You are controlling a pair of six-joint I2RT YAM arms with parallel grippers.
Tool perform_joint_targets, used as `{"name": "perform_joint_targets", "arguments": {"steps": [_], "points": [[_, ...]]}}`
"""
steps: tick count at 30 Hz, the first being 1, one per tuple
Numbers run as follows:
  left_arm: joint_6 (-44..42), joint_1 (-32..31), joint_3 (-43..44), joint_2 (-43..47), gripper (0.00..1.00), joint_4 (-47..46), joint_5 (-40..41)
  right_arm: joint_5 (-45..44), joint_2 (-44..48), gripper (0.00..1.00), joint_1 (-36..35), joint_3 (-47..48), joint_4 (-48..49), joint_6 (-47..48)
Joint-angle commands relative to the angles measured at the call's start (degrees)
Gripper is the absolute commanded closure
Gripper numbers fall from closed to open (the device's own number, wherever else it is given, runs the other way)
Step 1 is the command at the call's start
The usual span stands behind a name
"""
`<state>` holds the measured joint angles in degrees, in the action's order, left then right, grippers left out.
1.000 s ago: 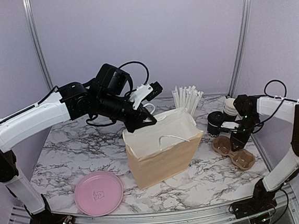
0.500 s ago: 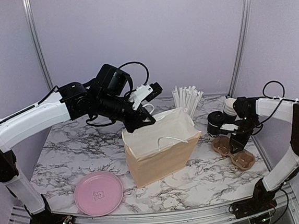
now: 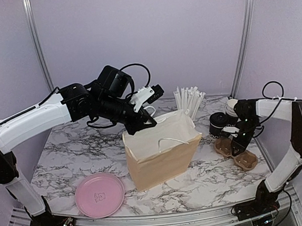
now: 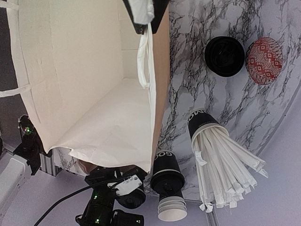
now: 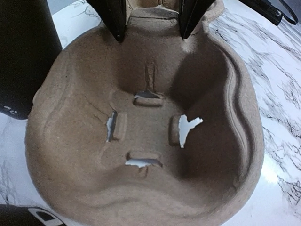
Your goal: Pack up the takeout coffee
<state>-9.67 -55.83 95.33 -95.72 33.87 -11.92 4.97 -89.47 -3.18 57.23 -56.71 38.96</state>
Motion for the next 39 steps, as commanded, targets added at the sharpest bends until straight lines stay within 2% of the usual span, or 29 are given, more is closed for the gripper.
{"name": "perform_joint_targets", "arguments": {"steps": [1, 8, 11, 17, 22, 26, 31, 34, 39], "points": [[-0.5, -0.2, -0.6, 1.0, 1.0, 0.7, 0.3, 2.4, -0.3, 0.69, 0.2, 1.6, -1.1, -1.0], [-1.4, -0.2, -0.2, 0.8, 1.0, 0.8, 1.9, 6.0, 4.1, 0.74, -0.6, 2.9, -5.1, -0.8], [-1.3, -0.2, 0.6, 0.2, 1.0, 1.1, 2.4, 11.9, 8.2, 0.74, -2.0, 6.0, -9.2, 1.4], [-1.0, -0.2, 1.9, -0.8, 1.0, 2.2, 2.5, 27.8, 15.5, 0.75, -4.1, 18.4, -14.7, 7.8], [-0.9, -0.2, 3.3, -1.7, 1.0, 2.7, -0.4, 41.6, 15.7, 0.75, -6.1, 32.0, -17.5, 11.6], [-1.0, -0.2, 4.6, -1.9, 1.0, 3.2, -3.4, 48.9, 15.0, 0.74, -8.8, 40.8, -15.7, 11.7], [-0.7, -0.2, 5.6, -2.3, 1.0, 3.7, -5.6, 55.9, 15.1, 0.69, -16.0, 45.4, -9.6, 11.7], [-0.6, -0.2, 6.0, -2.9, 1.0, 3.9, -6.6, 60.2, 11.8, 0.67, -21.1, 50.0, -9.9, 11.4], [0.0, -0.2, 8.1, -4.5, 1.0, 4.0, -10.5, 56.8, 7.9, 0.67, -32.1, 53.4, -9.2, 11.4]]}}
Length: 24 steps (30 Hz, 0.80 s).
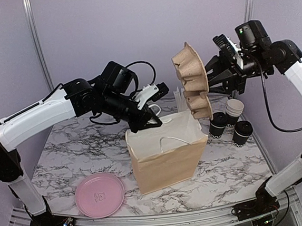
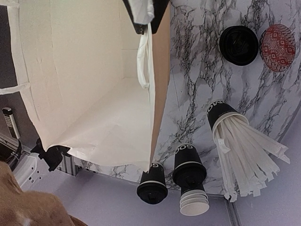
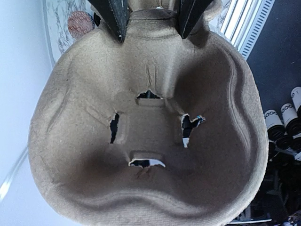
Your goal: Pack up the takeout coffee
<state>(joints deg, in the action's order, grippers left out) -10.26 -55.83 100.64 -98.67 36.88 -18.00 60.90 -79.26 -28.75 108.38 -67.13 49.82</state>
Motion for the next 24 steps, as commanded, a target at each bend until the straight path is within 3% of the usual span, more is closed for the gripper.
{"name": "perform_joint_targets", "arguments": {"steps": [1, 8, 24], "points": [[0.7, -0.2, 3.1, -1.8, 1.0, 0.9, -5.3, -0.6, -3.0, 0.68, -8.5, 2.3, 1.0, 0.9], [1.0, -0.6, 4.3, -2.9, 1.0, 0.8, -9.1, -10.0, -5.0, 0.69, -16.7, -2.6, 1.5, 2.6], [0.8, -0.9, 4.9, -5.6, 1.0, 0.9, -12.4, -19.4, -6.6, 0.69, -19.1, -8.9, 1.5, 2.3]]}}
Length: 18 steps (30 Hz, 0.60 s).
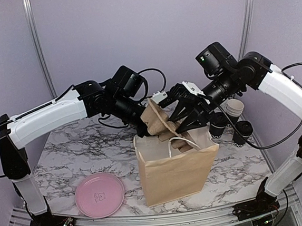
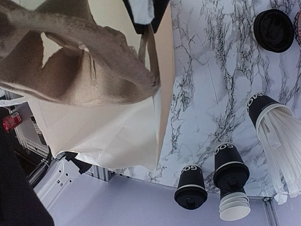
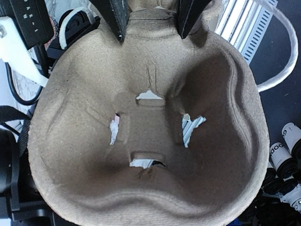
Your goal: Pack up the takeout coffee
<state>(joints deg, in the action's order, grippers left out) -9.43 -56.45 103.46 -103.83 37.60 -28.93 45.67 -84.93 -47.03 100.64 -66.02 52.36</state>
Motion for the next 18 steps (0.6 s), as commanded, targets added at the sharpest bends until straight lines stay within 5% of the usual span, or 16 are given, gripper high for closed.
{"name": "perform_joint_targets", "arguments": {"steps": [1, 10, 13, 18], "points": [[0.0, -0.2, 1.9, -0.6, 1.0, 0.2, -1.4, -5.0, -1.0, 0.69, -1.0, -1.5, 0.3, -0.3], [0.4, -0.2, 3.3, -1.3, 0.97, 0.3, 0.1, -13.5, -1.5, 0.7, -3.4, -4.2, -1.6, -0.4], [0.6, -0.2, 3.4, -1.2, 0.86, 0.3, 0.9, -15.4, -2.7, 0.7, -4.1, -3.7, -3.0, -0.6], [1.0, -0.2, 2.8, -0.3, 0.53, 0.4, 2.8, -19.2, -5.2, 0.72, -5.8, -3.2, -4.2, -1.9]]}}
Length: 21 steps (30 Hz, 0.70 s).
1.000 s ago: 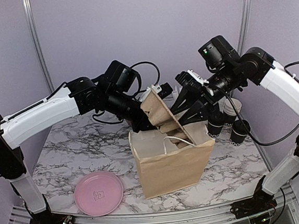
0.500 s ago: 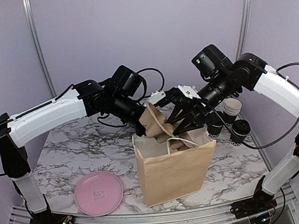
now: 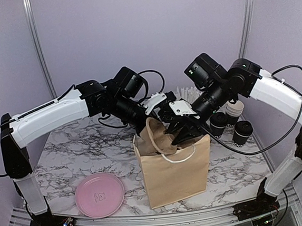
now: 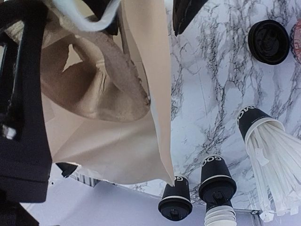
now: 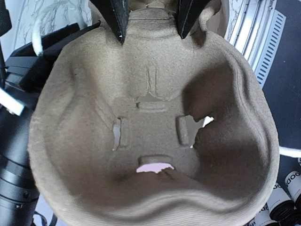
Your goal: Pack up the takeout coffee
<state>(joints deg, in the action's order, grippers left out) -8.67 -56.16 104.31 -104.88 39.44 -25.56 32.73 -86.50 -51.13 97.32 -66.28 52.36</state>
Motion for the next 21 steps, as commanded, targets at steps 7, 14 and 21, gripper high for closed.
{"name": "perform_joint_targets", "arguments": {"steps": [7, 14, 21], "points": [[0.0, -0.3, 1.9, 3.9, 0.37, -1.6, 7.1, -6.3, -4.5, 0.73, -3.7, 0.9, -6.9, -1.6], [1.0, 0.6, 1.8, 6.1, 0.32, -1.7, 13.4, -8.1, -3.0, 0.73, -3.7, 1.8, -7.6, -2.6], [2.0, 1.0, -0.3, 9.2, 0.3, -4.3, 17.2, -13.2, -2.0, 0.77, -3.7, 3.0, -1.9, -9.1]]}}
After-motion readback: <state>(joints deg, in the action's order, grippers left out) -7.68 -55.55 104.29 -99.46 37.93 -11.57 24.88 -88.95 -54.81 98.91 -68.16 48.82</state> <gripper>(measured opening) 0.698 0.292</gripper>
